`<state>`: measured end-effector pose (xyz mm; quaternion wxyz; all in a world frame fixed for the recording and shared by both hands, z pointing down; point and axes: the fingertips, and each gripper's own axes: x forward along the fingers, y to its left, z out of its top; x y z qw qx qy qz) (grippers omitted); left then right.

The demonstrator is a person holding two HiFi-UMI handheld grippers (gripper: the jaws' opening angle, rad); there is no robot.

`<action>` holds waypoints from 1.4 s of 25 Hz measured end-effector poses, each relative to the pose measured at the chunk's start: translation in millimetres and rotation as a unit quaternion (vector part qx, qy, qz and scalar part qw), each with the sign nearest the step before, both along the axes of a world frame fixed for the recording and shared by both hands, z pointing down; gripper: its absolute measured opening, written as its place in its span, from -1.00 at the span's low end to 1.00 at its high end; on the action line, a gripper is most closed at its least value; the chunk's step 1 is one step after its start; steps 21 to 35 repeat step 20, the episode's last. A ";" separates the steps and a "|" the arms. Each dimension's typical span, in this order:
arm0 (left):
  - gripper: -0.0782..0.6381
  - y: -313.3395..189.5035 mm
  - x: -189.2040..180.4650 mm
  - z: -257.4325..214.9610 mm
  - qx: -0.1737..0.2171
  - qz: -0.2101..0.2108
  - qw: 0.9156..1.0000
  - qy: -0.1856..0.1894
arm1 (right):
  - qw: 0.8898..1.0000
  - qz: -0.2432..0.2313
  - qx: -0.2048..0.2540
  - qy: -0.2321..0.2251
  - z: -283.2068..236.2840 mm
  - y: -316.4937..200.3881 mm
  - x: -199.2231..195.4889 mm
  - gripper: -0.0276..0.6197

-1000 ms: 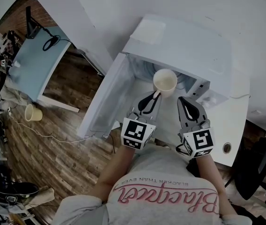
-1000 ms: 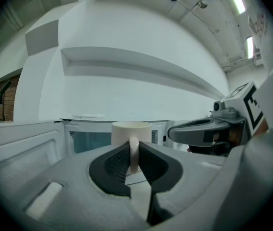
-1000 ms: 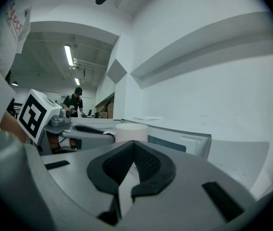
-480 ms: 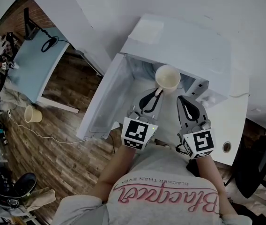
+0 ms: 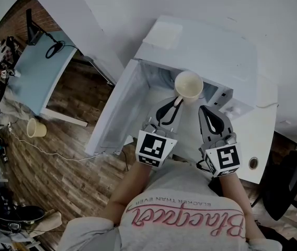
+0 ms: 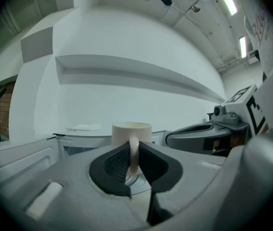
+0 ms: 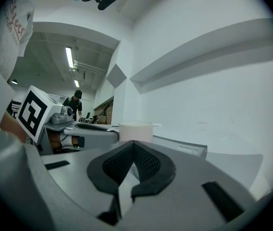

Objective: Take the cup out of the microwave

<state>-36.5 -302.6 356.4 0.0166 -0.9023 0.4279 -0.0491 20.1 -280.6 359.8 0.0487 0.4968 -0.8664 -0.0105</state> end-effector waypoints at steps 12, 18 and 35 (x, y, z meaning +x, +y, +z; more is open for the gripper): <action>-0.66 1.0 3.4 -4.8 0.009 0.012 1.000 0.000 | 1.000 0.001 0.003 0.001 -1.0 1.7 -1.4 -0.89; -0.66 -1.5 3.7 -5.2 0.008 0.014 1.000 0.001 | 1.000 0.003 0.001 0.001 -0.3 -0.8 -1.1 -0.89; -0.66 -2.0 3.9 -5.4 0.008 0.014 1.000 0.001 | 1.000 0.003 0.000 0.002 0.2 -1.5 -0.9 -0.89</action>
